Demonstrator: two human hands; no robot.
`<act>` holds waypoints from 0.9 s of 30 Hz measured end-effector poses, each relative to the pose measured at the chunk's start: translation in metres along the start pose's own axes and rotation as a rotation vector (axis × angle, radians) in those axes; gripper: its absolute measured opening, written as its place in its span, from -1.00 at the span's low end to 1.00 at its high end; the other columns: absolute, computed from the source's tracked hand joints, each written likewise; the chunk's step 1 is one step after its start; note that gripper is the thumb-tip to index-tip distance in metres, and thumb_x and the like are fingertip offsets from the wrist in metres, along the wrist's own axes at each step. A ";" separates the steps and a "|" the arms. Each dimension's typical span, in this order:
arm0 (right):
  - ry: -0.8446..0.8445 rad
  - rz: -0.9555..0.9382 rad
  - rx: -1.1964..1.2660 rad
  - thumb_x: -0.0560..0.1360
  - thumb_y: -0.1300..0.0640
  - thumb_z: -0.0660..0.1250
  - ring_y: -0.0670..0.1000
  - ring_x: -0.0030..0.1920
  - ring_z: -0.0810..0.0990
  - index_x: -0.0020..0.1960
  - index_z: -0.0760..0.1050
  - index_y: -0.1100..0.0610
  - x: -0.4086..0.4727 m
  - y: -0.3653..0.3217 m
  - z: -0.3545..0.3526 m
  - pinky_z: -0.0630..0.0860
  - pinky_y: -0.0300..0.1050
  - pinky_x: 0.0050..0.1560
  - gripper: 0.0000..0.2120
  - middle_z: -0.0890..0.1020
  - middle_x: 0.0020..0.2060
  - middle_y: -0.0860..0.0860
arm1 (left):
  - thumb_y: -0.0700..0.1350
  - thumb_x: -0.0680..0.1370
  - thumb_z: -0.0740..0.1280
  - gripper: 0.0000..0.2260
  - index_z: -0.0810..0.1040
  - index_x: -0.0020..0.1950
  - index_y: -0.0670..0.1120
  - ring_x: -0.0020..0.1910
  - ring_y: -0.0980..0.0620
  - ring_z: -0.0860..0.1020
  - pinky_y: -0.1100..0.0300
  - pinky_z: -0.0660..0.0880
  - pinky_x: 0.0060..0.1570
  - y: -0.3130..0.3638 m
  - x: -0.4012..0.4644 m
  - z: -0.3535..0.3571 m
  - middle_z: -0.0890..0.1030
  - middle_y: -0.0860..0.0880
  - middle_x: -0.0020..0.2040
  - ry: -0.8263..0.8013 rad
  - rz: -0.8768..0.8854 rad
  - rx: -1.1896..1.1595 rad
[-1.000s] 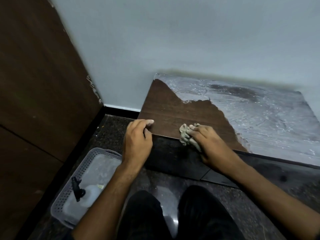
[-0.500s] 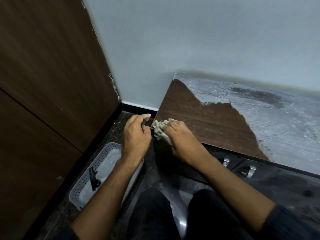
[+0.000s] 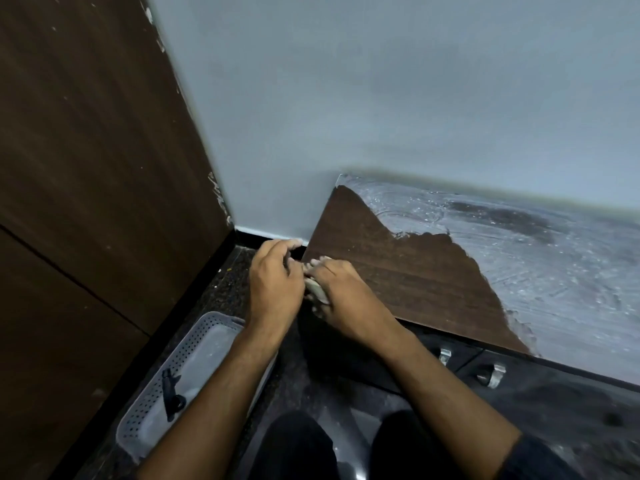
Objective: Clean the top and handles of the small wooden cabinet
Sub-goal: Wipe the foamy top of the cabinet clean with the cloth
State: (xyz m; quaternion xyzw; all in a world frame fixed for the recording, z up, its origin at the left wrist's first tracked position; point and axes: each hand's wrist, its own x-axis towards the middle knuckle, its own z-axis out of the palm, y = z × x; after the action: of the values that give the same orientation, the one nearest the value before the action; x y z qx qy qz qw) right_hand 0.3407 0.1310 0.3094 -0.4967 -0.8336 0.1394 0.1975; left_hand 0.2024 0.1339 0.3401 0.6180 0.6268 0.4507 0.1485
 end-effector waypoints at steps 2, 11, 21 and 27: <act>0.032 0.060 0.020 0.50 0.15 0.37 0.10 0.36 0.42 0.38 0.45 0.13 -0.018 0.022 -0.010 0.30 -0.16 0.41 -0.55 0.52 0.31 0.06 | -0.36 0.48 0.27 -0.70 0.63 0.16 -0.18 0.12 -0.02 0.55 0.11 0.47 0.23 -0.003 0.001 0.008 0.59 -0.08 0.13 -0.006 0.048 0.013; 0.060 0.138 -0.048 0.51 0.16 0.36 0.18 0.12 0.53 0.16 0.53 0.23 0.065 0.071 -0.025 0.38 -0.07 0.18 -0.74 0.59 0.08 0.16 | -0.23 0.55 0.28 -0.62 0.47 0.38 -0.18 0.35 -0.08 0.41 0.05 0.31 0.41 -0.007 0.041 0.048 0.47 -0.12 0.34 -0.270 0.063 0.156; 0.006 0.095 0.004 0.49 -0.02 0.15 0.08 0.22 0.45 0.31 0.47 0.12 0.067 0.077 -0.028 0.26 -0.25 0.29 -0.55 0.55 0.18 0.08 | -0.26 0.57 0.25 -0.58 0.41 0.45 -0.19 0.36 -0.06 0.42 0.27 0.26 0.32 -0.018 0.088 0.071 0.46 -0.13 0.40 -0.295 -0.106 0.057; 0.019 0.069 -0.080 0.42 0.19 0.37 0.16 0.12 0.54 0.12 0.58 0.20 0.128 0.105 -0.035 0.37 -0.07 0.20 -0.72 0.62 0.04 0.15 | -0.27 0.57 0.21 -0.56 0.41 0.46 -0.16 0.40 -0.07 0.41 0.22 0.25 0.37 -0.015 0.119 0.098 0.47 -0.13 0.42 -0.336 -0.135 0.043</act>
State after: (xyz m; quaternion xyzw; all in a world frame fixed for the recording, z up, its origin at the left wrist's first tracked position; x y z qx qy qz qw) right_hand 0.3829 0.2940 0.3195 -0.5340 -0.8190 0.1079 0.1804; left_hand 0.2426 0.2818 0.3194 0.6443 0.6427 0.3166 0.2676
